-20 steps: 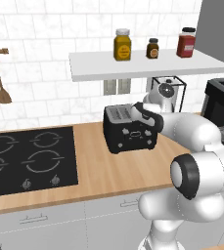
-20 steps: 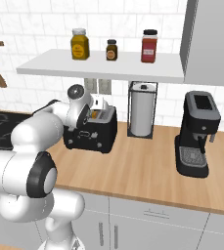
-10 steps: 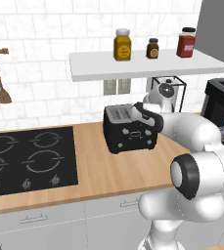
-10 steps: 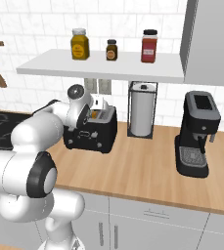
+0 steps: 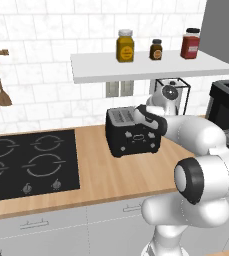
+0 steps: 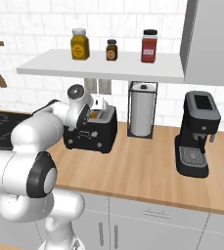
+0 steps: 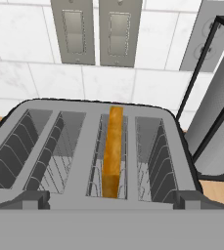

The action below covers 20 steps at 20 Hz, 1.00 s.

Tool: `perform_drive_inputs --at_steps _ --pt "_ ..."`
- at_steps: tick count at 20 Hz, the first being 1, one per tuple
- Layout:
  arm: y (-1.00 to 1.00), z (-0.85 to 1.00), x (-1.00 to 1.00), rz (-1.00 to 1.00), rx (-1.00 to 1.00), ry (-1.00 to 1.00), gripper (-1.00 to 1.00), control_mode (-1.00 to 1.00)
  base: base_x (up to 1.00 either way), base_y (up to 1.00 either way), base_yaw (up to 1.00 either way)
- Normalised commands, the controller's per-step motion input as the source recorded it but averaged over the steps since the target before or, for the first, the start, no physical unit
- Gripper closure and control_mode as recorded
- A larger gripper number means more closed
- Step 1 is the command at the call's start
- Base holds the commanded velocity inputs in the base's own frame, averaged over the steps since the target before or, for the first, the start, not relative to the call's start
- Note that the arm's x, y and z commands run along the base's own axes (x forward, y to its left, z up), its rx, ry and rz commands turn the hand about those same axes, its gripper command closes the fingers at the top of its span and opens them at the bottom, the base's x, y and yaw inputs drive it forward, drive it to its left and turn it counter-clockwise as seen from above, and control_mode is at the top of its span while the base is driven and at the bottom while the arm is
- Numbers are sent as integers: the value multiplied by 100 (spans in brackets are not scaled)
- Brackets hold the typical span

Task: Start the toaster. Once the lever pops up, take the bread to the plate on the dining counter.

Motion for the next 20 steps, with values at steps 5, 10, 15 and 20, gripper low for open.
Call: perform_drive_inputs --at_steps 5,10,15,20 --pt "0 0 0 0 0 0 -100 -100 0 0 0" --pt "0 0 0 0 0 0 -100 -100 0 0 0" --pt "0 0 0 0 0 0 -100 -100 0 0 0" --pt "0 0 0 0 0 0 -100 -100 0 0 0"
